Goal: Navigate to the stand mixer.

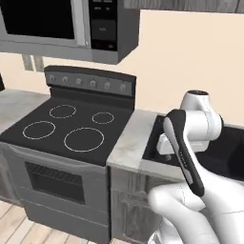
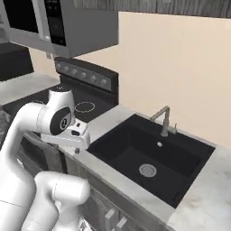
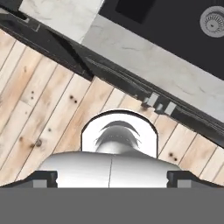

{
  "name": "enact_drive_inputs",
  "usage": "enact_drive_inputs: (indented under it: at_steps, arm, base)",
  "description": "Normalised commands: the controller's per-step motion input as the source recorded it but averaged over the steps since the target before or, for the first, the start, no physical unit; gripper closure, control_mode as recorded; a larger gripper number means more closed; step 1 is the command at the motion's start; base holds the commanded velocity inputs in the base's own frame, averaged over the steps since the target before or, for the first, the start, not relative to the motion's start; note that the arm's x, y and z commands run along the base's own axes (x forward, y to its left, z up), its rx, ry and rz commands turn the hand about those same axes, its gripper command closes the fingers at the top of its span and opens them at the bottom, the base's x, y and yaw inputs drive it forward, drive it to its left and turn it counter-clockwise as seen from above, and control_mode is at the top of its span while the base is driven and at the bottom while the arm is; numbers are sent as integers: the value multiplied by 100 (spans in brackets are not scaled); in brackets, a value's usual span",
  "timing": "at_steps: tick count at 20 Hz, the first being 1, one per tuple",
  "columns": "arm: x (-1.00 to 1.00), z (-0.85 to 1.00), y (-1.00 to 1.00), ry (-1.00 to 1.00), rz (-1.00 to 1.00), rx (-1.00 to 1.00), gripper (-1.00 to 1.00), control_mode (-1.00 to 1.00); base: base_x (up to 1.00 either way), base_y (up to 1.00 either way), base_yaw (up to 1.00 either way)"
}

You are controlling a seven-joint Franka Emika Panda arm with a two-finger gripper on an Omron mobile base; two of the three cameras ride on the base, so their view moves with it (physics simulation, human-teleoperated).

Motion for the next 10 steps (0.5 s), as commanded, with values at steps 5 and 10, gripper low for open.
enact_drive_inputs:
  at_steps: [5,10]
  arm:
    - [0,0,0,0,0,0,-100,100]
    - [0,0,0,0,0,0,-100,100]
  base:
    - [-2,24,92]
    - [-11,41,89]
